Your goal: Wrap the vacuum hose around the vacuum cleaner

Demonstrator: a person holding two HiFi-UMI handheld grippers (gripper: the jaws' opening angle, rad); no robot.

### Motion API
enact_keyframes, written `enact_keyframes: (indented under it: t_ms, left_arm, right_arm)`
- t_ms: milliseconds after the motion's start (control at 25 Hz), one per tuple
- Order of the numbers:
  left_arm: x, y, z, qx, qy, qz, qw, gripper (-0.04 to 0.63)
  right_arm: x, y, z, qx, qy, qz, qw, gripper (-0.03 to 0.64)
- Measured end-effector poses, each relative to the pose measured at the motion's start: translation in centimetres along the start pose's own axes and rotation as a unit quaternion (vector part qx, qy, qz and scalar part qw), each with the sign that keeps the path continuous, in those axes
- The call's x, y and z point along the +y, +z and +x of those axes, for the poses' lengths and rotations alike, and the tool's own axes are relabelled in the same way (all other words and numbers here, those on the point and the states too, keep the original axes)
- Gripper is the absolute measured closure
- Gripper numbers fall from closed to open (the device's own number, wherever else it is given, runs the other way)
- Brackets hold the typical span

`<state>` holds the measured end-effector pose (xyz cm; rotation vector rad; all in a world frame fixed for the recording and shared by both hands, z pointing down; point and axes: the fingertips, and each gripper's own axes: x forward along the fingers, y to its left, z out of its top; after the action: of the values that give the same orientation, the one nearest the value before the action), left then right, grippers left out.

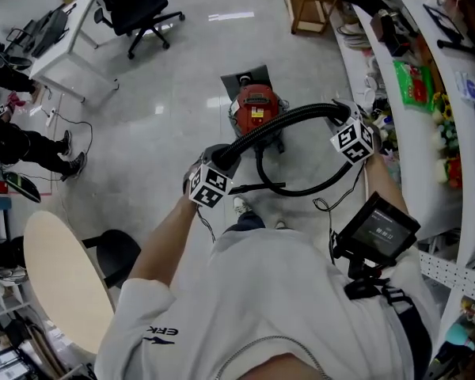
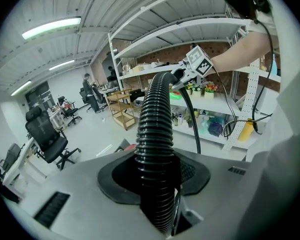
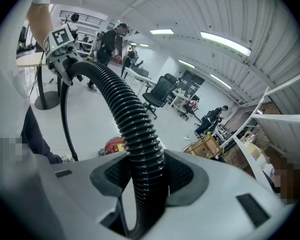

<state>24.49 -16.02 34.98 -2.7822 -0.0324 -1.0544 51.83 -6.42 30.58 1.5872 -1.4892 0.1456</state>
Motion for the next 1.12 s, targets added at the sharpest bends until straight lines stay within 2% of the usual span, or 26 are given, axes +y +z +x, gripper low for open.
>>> enact_keyframes:
  t_ms: [320, 640, 800, 1120]
  left_arm:
    - [6.0, -1.2, 2.7, 0.002, -0.026, -0.017, 0.9995, 0.449]
    - [11.0, -2.3, 4.9, 0.024, -0.032, -0.007, 0.9992, 0.449]
    - [13.2, -1.9, 6.4, 0.038, -0.035, -0.014, 0.9986, 0.449]
    - [16.8, -2.1, 11.7, 0.080, -0.041, -0.056, 0.9944, 0.449]
  right_arm:
    - [-1.6, 2.1, 6.9, 0.042, -0.001, 0.000, 0.999, 0.437]
    - [-3.2, 3.7, 12.7, 0.063, 0.003, -0.020, 0.998, 0.436]
    - [-4.8, 4.1, 15.9, 0.070, 0.016, -0.032, 0.997, 0.436]
    - [-7.0, 3.0, 25.2, 0.080, 0.061, -0.037, 0.994, 0.433]
